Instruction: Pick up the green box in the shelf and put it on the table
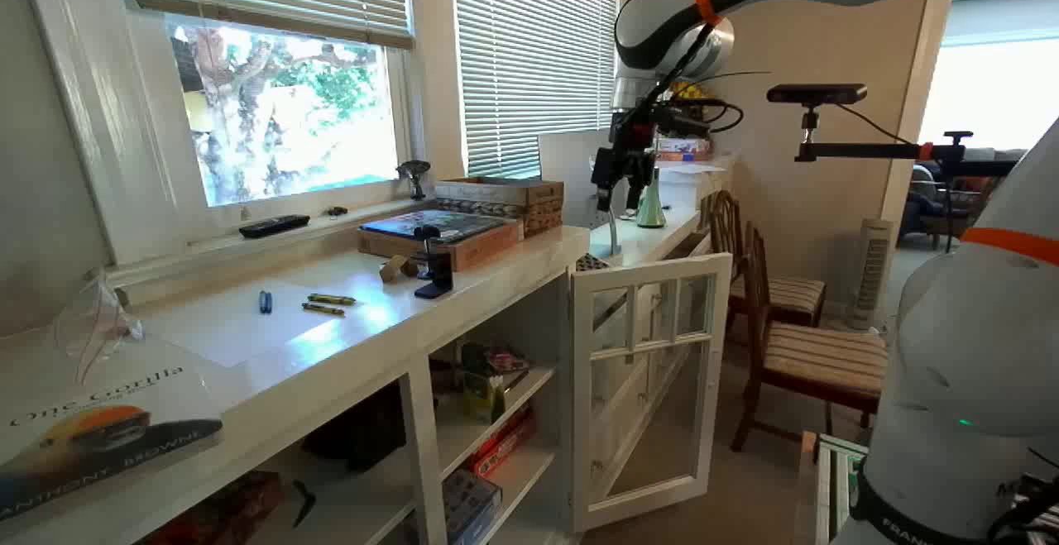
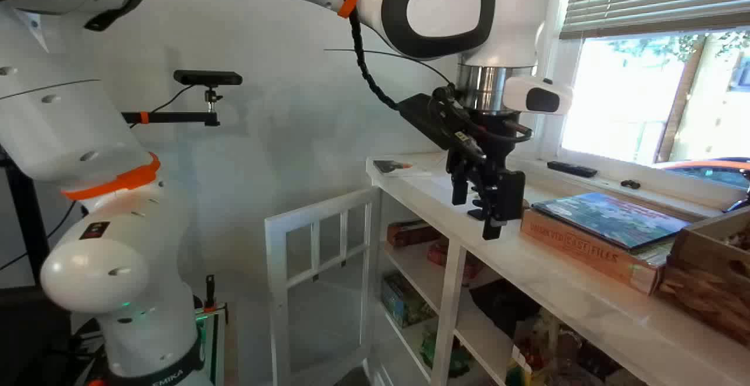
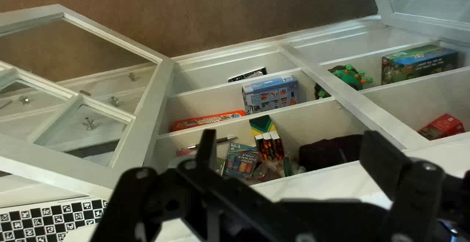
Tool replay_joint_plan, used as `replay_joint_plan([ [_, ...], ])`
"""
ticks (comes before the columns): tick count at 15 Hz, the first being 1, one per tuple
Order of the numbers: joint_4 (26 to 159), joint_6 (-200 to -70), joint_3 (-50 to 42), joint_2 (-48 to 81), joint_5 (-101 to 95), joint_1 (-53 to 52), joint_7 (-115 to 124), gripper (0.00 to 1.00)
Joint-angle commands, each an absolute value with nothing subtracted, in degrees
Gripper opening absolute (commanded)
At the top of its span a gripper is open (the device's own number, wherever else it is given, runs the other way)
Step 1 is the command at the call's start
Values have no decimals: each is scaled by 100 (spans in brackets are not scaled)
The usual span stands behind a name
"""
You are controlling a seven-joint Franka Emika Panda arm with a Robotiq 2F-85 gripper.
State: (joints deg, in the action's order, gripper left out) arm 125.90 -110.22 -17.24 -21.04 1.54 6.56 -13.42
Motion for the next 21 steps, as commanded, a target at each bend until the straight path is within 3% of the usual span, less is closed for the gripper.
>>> replay_joint_plan([
  [1, 12578, -11011, -1622, -2086, 199, 777, -1380, 100],
  [15, 12598, -11017, -1597, -2068, 149, 783, -1344, 100],
  [21, 13091, -11451, -820, -1885, -1029, 803, -464, 100],
])
